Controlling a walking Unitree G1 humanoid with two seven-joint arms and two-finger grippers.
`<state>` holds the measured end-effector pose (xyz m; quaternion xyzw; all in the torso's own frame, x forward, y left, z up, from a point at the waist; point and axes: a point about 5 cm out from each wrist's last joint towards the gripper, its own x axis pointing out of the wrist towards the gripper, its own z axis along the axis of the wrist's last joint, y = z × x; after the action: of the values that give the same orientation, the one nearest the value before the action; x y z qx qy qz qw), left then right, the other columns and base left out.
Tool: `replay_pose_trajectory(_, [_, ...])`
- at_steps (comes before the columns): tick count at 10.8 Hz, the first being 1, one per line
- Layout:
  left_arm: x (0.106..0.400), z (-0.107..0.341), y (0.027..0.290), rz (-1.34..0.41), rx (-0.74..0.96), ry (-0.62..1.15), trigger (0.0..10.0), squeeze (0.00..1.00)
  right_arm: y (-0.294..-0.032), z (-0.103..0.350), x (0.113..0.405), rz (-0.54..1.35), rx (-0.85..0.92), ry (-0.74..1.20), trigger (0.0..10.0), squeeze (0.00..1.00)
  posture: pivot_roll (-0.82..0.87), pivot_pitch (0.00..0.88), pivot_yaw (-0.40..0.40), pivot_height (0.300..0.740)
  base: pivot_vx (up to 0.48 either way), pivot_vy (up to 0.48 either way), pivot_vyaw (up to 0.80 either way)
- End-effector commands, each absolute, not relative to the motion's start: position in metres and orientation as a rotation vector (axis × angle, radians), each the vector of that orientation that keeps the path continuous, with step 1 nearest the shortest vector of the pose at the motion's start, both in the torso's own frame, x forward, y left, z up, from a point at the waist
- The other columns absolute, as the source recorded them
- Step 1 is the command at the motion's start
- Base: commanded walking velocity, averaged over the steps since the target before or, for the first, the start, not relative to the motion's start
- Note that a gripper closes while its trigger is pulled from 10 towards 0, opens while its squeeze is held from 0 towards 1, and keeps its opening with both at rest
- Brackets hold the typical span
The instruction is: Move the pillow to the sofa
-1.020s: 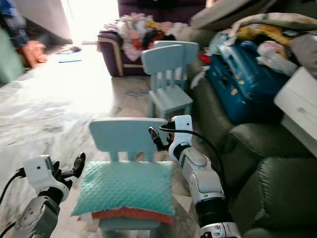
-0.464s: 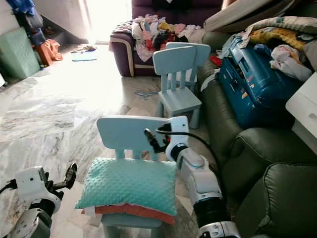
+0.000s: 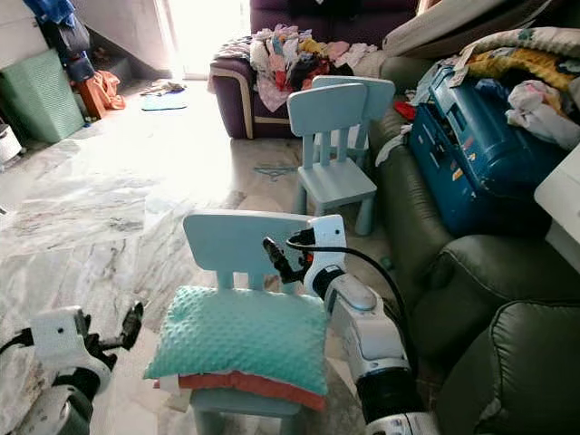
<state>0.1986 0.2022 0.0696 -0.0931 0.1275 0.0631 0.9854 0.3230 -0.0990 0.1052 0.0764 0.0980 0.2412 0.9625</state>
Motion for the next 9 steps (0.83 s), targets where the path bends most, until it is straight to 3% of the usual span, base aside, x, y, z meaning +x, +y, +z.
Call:
replay_pose_trajectory(1, [0.199,0.076,0.202,0.116,-0.165,0.229,10.0,0.0,-0.098,0.108,0.321,0.501,0.162,0.184,10.0,0.0,-0.1,0.0,0.037,0.74,0.0,0.0,0.0])
replay_pose_trajectory(9, [0.189,0.075,0.194,0.085,-0.158,0.258,10.0,0.0,-0.104,0.101,0.306,0.511,0.16,0.218,10.0,0.0,-0.1,0.05,0.052,0.74,0.0,0.0,0.0])
